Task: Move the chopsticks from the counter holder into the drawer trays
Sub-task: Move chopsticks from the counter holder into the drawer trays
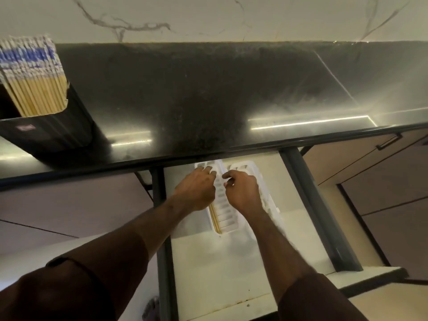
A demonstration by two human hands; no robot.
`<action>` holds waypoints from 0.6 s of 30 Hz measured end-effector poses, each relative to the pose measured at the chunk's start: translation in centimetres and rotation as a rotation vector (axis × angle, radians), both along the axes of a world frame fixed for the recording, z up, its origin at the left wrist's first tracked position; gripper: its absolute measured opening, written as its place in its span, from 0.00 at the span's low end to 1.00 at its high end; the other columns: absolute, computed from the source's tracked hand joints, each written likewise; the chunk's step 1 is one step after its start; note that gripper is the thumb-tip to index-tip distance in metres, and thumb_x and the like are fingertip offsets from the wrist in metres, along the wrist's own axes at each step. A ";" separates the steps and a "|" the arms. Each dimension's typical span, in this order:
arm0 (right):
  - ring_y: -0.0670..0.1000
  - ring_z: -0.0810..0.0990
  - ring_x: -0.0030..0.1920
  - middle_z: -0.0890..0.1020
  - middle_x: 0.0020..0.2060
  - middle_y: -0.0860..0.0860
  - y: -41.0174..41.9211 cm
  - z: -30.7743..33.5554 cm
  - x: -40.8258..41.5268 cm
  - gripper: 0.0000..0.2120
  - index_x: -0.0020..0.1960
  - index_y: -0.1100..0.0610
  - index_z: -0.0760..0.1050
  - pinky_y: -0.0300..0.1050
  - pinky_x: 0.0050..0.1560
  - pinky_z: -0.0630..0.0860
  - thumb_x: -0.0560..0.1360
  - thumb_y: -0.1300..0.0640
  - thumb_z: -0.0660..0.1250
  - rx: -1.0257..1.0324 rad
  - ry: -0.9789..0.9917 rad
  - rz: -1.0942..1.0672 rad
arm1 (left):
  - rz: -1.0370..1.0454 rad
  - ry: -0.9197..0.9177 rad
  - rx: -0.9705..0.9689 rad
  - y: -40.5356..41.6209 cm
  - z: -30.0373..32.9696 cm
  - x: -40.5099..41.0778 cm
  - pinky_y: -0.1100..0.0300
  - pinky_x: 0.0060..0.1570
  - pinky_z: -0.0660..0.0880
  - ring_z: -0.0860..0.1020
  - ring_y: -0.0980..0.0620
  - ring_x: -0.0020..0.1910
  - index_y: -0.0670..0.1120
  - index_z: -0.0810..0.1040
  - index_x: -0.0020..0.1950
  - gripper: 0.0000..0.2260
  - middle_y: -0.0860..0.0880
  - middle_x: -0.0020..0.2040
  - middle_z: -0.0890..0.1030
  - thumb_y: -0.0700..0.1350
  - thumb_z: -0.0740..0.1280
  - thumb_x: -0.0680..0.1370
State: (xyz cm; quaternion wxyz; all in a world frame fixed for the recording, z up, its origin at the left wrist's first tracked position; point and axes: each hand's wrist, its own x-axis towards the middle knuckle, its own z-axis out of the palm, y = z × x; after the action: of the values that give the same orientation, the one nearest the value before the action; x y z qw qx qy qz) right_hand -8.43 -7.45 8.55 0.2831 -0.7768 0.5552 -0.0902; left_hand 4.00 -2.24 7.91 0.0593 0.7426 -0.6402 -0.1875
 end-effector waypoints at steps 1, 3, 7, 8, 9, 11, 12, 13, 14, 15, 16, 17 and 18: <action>0.51 0.81 0.52 0.82 0.57 0.51 0.1 1.5 0.4 0.13 0.61 0.53 0.78 0.41 0.56 0.75 0.77 0.56 0.68 -0.024 -0.001 -0.005 | 0.016 0.017 -0.037 0.3 1.2 0.5 0.50 0.72 0.59 0.61 0.45 0.75 0.46 0.62 0.75 0.22 0.45 0.77 0.63 0.44 0.59 0.82; 0.51 0.81 0.53 0.82 0.57 0.50 0.5 4.3 1.6 0.14 0.62 0.52 0.77 0.44 0.58 0.76 0.76 0.54 0.68 -0.083 -0.028 -0.008 | 0.023 0.045 -0.115 0.8 3.7 1.9 0.50 0.71 0.64 0.65 0.46 0.73 0.46 0.65 0.74 0.21 0.45 0.75 0.66 0.45 0.60 0.81; 0.46 0.79 0.47 0.84 0.51 0.50 2.6 10.0 5.9 0.12 0.57 0.52 0.80 0.34 0.49 0.72 0.76 0.62 0.67 -0.220 -0.235 -0.017 | 0.043 0.097 -0.296 2.5 9.0 6.4 0.53 0.59 0.72 0.75 0.47 0.62 0.44 0.71 0.68 0.16 0.44 0.67 0.75 0.43 0.57 0.81; 0.45 0.78 0.47 0.84 0.51 0.50 3.1 11.2 7.1 0.12 0.56 0.52 0.80 0.33 0.47 0.71 0.76 0.63 0.66 -0.248 -0.262 -0.014 | 0.058 0.108 -0.326 3.1 10.1 7.6 0.54 0.56 0.72 0.76 0.47 0.60 0.45 0.72 0.67 0.16 0.44 0.66 0.76 0.44 0.57 0.80; 0.45 0.78 0.47 0.84 0.50 0.50 4.0 12.2 8.7 0.12 0.55 0.52 0.81 0.33 0.47 0.72 0.76 0.63 0.65 -0.280 -0.275 -0.006 | 0.071 0.108 -0.357 3.9 11.2 9.2 0.55 0.54 0.72 0.76 0.47 0.59 0.45 0.72 0.67 0.16 0.44 0.66 0.76 0.44 0.58 0.80; 0.46 0.80 0.49 0.84 0.49 0.49 5.7 13.9 12.1 0.12 0.54 0.51 0.81 0.35 0.50 0.72 0.76 0.63 0.64 -0.340 -0.280 -0.002 | 0.075 0.082 -0.419 6.1 13.0 12.9 0.55 0.55 0.71 0.76 0.46 0.62 0.45 0.70 0.70 0.19 0.44 0.69 0.74 0.45 0.59 0.79; 0.47 0.80 0.49 0.84 0.49 0.49 6.6 14.6 13.8 0.12 0.54 0.51 0.81 0.36 0.50 0.72 0.75 0.64 0.64 -0.366 -0.288 -0.001 | 0.070 0.068 -0.461 7.3 13.8 14.8 0.53 0.58 0.71 0.75 0.45 0.64 0.44 0.70 0.70 0.19 0.44 0.70 0.73 0.45 0.60 0.79; 0.47 0.81 0.49 0.85 0.48 0.48 7.3 15.2 15.3 0.13 0.53 0.52 0.81 0.37 0.51 0.73 0.75 0.64 0.64 -0.387 -0.293 0.005 | 0.066 0.058 -0.502 8.3 14.5 16.5 0.51 0.61 0.71 0.74 0.44 0.65 0.43 0.71 0.70 0.19 0.43 0.71 0.72 0.45 0.61 0.79; 0.48 0.81 0.49 0.85 0.48 0.48 8.1 15.8 17.1 0.13 0.53 0.52 0.82 0.38 0.52 0.73 0.74 0.65 0.64 -0.408 -0.304 0.019 | 0.067 0.048 -0.544 9.5 15.3 18.6 0.50 0.62 0.71 0.75 0.44 0.65 0.43 0.71 0.70 0.19 0.43 0.71 0.72 0.45 0.62 0.79; 0.47 0.81 0.49 0.85 0.47 0.48 8.9 16.4 18.9 0.13 0.53 0.52 0.82 0.38 0.53 0.74 0.74 0.65 0.64 -0.426 -0.320 0.036 | 0.078 0.041 -0.579 10.5 16.2 20.6 0.51 0.62 0.71 0.75 0.44 0.65 0.42 0.72 0.69 0.19 0.43 0.70 0.73 0.44 0.63 0.78; 0.47 0.81 0.49 0.85 0.47 0.48 9.7 17.1 20.7 0.13 0.53 0.52 0.82 0.38 0.53 0.74 0.74 0.64 0.64 -0.436 -0.341 0.055 | 0.101 0.039 -0.609 11.5 17.0 22.6 0.51 0.62 0.72 0.76 0.43 0.64 0.42 0.73 0.69 0.19 0.43 0.69 0.74 0.44 0.64 0.78; 0.46 0.81 0.49 0.85 0.47 0.48 10.5 17.8 22.5 0.13 0.53 0.53 0.82 0.37 0.54 0.74 0.75 0.64 0.64 -0.435 -0.367 0.070 | 0.127 0.040 -0.636 12.4 17.8 24.5 0.52 0.61 0.72 0.77 0.43 0.63 0.42 0.74 0.68 0.19 0.43 0.69 0.75 0.43 0.65 0.77; 0.45 0.81 0.49 0.85 0.48 0.47 11.1 18.4 23.9 0.13 0.54 0.53 0.82 0.36 0.54 0.74 0.75 0.64 0.64 -0.431 -0.390 0.082 | 0.149 0.042 -0.657 13.1 18.3 25.9 0.52 0.61 0.72 0.77 0.43 0.63 0.41 0.74 0.68 0.19 0.42 0.68 0.76 0.43 0.66 0.77</action>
State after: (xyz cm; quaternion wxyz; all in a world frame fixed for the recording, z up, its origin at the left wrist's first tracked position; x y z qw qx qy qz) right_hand 15.44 3.68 26.91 0.2164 -0.8087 0.4267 -0.3422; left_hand 29.91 10.87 26.24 0.3222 0.7245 -0.6091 0.0183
